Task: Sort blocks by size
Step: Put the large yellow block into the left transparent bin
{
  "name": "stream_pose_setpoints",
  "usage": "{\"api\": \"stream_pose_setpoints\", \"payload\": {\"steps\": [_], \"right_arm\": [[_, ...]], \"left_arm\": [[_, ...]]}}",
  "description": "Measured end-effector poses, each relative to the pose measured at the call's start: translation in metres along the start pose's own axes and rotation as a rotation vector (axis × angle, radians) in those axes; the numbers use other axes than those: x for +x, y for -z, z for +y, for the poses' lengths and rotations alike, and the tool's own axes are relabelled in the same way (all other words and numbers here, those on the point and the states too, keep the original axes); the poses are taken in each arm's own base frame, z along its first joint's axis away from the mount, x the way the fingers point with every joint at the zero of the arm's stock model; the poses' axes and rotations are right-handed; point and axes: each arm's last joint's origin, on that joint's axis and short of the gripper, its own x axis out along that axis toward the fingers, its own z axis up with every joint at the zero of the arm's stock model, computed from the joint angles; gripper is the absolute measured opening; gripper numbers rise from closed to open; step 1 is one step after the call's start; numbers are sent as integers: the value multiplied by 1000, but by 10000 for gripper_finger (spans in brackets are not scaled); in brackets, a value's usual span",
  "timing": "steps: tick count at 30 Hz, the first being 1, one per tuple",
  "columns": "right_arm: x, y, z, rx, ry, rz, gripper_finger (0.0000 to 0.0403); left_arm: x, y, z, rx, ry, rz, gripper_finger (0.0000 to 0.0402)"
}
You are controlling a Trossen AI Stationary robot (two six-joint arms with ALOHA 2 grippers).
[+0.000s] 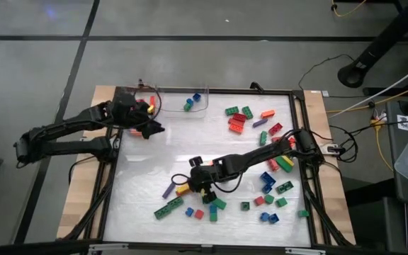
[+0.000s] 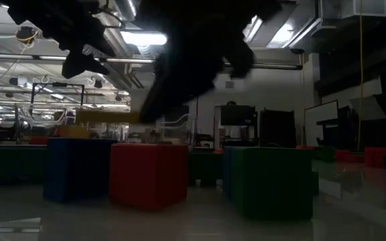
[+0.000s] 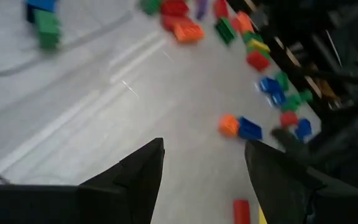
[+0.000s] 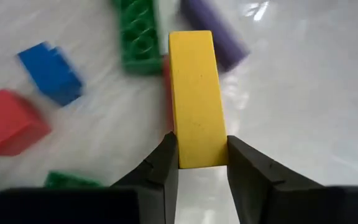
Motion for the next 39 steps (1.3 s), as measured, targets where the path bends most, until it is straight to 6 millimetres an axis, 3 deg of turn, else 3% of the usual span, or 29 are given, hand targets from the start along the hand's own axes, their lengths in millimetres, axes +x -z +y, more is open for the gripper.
{"api": "stream_pose_setpoints", "payload": {"steps": [6,12,22,34,39], "right_arm": [[-20,-26,-16,-78,284,23,120],[-29,-38,-27,-124,545,34,124],[-32,-45,-42,-141,599,-44,126],[-34,-45,-62,-136,638,-74,126],[-34,-45,-60,-139,632,-77,126]], "left_arm": [[4,12,-18,70,88,78,214],[5,24,-32,57,154,147,214],[11,32,-42,63,162,185,214],[37,36,-55,105,191,224,212],[47,36,-54,150,154,215,172]]}}
